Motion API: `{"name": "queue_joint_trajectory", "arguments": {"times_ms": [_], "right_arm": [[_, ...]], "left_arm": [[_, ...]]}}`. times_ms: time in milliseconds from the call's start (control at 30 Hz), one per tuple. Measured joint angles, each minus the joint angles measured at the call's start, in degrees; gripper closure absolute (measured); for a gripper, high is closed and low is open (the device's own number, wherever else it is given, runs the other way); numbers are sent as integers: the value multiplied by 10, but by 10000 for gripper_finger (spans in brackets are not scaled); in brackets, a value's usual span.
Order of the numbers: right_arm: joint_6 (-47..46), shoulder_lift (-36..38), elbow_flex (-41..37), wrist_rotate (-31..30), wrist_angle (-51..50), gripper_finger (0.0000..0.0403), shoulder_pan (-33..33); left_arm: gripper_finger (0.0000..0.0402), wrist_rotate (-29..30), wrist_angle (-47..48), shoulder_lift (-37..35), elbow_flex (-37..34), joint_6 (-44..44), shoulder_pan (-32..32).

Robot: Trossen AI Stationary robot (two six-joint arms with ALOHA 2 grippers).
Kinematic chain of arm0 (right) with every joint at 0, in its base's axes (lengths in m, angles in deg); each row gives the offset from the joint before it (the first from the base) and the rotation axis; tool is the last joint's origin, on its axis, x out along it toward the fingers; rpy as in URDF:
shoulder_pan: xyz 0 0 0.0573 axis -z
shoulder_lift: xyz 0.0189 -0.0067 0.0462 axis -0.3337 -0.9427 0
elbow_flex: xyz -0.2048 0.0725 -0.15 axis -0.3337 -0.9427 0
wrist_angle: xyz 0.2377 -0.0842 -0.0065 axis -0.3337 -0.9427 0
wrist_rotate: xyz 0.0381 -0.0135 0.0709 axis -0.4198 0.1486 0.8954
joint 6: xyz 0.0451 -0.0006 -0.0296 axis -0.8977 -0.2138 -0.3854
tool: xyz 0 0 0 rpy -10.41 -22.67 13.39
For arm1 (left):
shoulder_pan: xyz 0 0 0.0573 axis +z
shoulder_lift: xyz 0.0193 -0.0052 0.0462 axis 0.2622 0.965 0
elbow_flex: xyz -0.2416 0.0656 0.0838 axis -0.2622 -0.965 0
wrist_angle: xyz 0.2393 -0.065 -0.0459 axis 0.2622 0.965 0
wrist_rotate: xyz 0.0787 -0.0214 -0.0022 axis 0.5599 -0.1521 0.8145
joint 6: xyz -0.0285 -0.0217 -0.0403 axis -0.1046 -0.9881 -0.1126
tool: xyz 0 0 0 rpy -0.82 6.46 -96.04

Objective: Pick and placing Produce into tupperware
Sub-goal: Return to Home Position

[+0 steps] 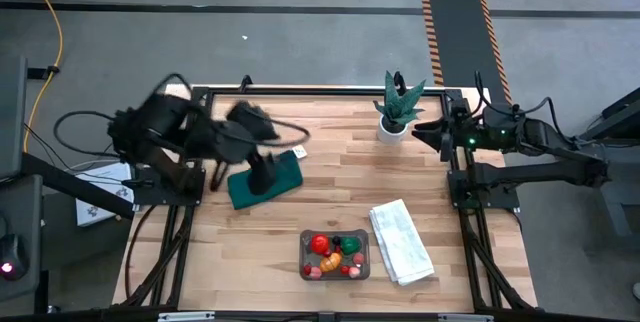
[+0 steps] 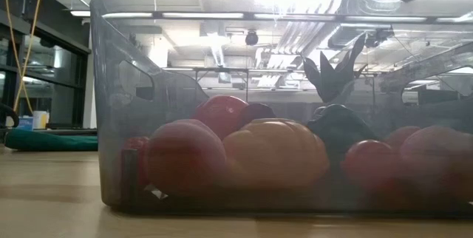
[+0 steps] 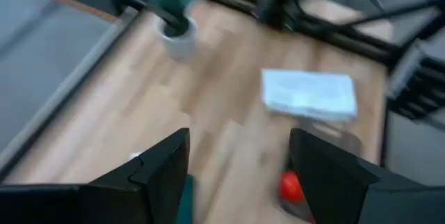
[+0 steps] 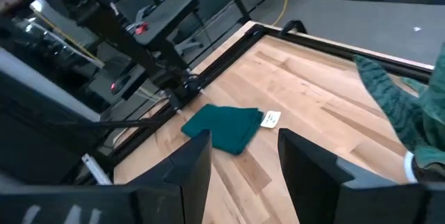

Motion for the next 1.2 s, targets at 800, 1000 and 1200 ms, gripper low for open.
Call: {"name": "queue_joint_trajectory", "arguments": {"times_ms": [800,1000,1200], "right_arm": [[-90,0,0,-109,21,247,0],[-92,-4,0,-131,20,247,0],[-103,-11,0,-147,20,247,0]], "left_arm": [[165,357,-46,-220,-104,27,-197],[165,382,-242,-350,-306,95,-261],[165,200,-658,-486,-570,339,-255]]}}
